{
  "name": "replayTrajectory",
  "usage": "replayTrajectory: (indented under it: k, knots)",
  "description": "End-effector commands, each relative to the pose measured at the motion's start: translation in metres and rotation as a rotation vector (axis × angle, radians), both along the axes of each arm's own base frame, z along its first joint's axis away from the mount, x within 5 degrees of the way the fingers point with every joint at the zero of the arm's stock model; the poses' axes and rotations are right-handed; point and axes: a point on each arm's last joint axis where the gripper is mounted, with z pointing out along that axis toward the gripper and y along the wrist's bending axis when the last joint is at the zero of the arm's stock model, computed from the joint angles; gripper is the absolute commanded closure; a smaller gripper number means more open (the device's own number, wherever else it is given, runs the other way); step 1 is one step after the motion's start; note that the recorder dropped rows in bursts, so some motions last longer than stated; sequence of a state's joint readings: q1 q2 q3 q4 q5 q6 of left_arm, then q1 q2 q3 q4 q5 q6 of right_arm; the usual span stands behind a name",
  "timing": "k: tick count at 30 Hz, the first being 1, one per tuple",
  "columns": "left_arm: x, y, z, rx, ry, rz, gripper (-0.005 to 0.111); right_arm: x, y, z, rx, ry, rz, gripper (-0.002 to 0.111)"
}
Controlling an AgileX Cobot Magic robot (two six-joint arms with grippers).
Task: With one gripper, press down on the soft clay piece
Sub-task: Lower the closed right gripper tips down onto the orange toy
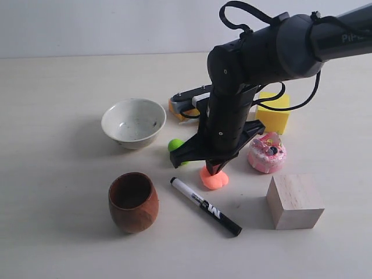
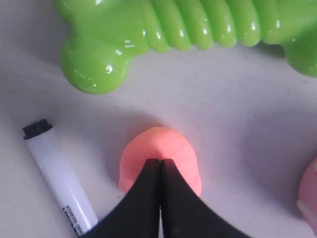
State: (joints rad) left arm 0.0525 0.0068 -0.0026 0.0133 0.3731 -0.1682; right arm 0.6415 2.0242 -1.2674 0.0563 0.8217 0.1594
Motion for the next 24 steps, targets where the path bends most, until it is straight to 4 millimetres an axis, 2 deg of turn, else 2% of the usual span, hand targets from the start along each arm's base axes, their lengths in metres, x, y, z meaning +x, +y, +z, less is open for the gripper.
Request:
replayTrajectory:
  k: [1,11,24]
  knots:
    - [0.0,0.0,0.0,-0.003,-0.005,-0.006,0.107,0.001,0.002,-0.001,0.001,-0.005,0.005,0.108]
    - [0.0,0.0,0.0,-0.003,-0.005,-0.006,0.107,-0.002,0.0,-0.03,-0.062,0.081,0.006,0.108]
    - [0.0,0.0,0.0,-0.003,-0.005,-0.006,0.107,-0.002,0.002,-0.031,-0.044,0.088,-0.01,0.108]
